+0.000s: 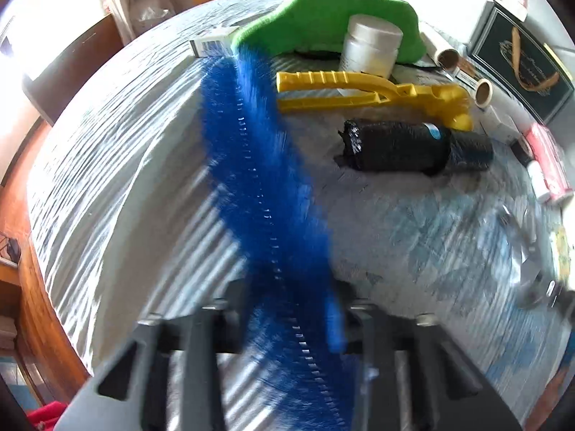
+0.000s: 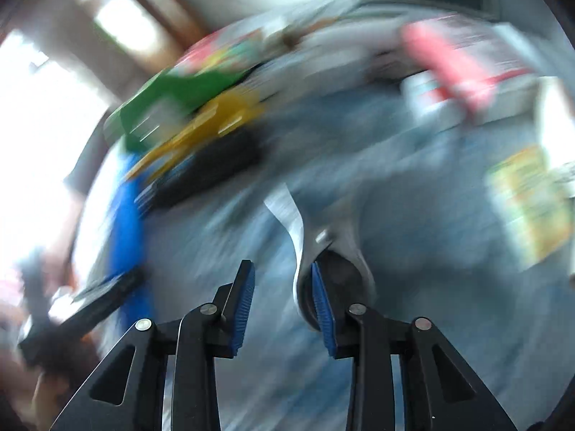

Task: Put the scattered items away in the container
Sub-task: 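Close the left gripper on the blue brush while the right gripper grasps the silver clip, then lift the brush and clip with both grippers and carry them over the blue bin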

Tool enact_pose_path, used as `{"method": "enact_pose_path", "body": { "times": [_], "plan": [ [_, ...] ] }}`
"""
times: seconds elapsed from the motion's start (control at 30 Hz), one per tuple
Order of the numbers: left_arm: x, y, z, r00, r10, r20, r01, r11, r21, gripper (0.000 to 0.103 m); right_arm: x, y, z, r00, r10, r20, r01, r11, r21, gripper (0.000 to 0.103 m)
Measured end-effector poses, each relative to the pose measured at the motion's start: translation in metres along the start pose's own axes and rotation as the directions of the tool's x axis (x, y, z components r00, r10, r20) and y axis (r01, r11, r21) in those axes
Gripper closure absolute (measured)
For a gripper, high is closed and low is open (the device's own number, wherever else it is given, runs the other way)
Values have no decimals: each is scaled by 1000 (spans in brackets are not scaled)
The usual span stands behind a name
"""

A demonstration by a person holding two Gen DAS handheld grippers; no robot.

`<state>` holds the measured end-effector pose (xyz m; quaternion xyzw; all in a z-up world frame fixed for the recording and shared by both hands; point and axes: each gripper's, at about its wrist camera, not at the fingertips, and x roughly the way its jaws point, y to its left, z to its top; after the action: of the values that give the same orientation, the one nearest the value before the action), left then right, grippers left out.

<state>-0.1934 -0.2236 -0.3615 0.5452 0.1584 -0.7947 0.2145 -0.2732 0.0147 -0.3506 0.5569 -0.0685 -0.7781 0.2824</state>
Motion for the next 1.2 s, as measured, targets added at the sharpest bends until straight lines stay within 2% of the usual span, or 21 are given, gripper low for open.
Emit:
{"method": "enact_pose_path", "body": {
  "times": [0.07,0.17,0.2,0.23,0.27,0.33,0.4,0.47,0.5,0.53,0.67,0.77,0.9,1.03,1.13,1.2],
  "plan": [
    [-5,2,-5,1000,-12,-5,12,1000,16,81,-7,16,-12,1000,-15,-2,15,997,-69,70],
    [-10,2,-14,1000,-23,-12,24,999,25,81,-15,24,-13,990,-133,53,140,978,-157,55],
    [-9,3,-14,1000,-16,-16,16,1000,18,81,-15,24,-9,987,-149,54,156,971,-179,51],
    [-6,2,-13,1000,-11,-21,12,1000,10,80,-14,23,-5,989,-141,39,146,965,-217,51],
    [-5,1,-12,1000,-7,-13,7,1000,2,78,-11,20,0,987,-154,38,159,966,-205,51],
    [-4,-2,-9,1000,-2,3,2,1000,-1,66,-7,13,5,985,-171,31,174,971,-165,51],
    [-1,-4,-5,1000,8,23,-8,1000,-7,59,4,8,6,984,-176,20,177,974,-144,50],
    [1,-5,-1,999,3,40,-3,1000,-13,60,13,9,6,985,-175,7,173,967,-188,51],
    [1,-5,-1,999,-2,45,3,1000,-8,68,18,11,6,983,-183,4,180,964,-195,55],
    [0,-4,-2,999,-4,48,5,1000,-4,85,20,14,5,981,-193,8,191,960,-206,56],
    [-10,0,-7,999,-31,38,32,1000,-2,89,16,27,1,977,-213,29,213,946,-246,63],
    [-33,-1,-7,996,-27,90,24,999,39,89,4,44,-2,981,-187,55,195,943,-268,63],
    [-79,7,-7,981,-46,188,31,996,83,89,-25,72,-6,980,-154,127,183,946,-266,63],
    [-128,16,1,953,-93,289,55,989,137,90,-57,108,-6,966,-130,223,190,944,-270,63],
    [-158,17,12,929,-144,341,87,980,178,90,-89,135,-4,942,-127,310,215,938,-271,63],
    [-180,16,19,910,-183,373,108,971,212,90,-113,149,0,919,-134,371,241,935,-260,63]
  ]
}}
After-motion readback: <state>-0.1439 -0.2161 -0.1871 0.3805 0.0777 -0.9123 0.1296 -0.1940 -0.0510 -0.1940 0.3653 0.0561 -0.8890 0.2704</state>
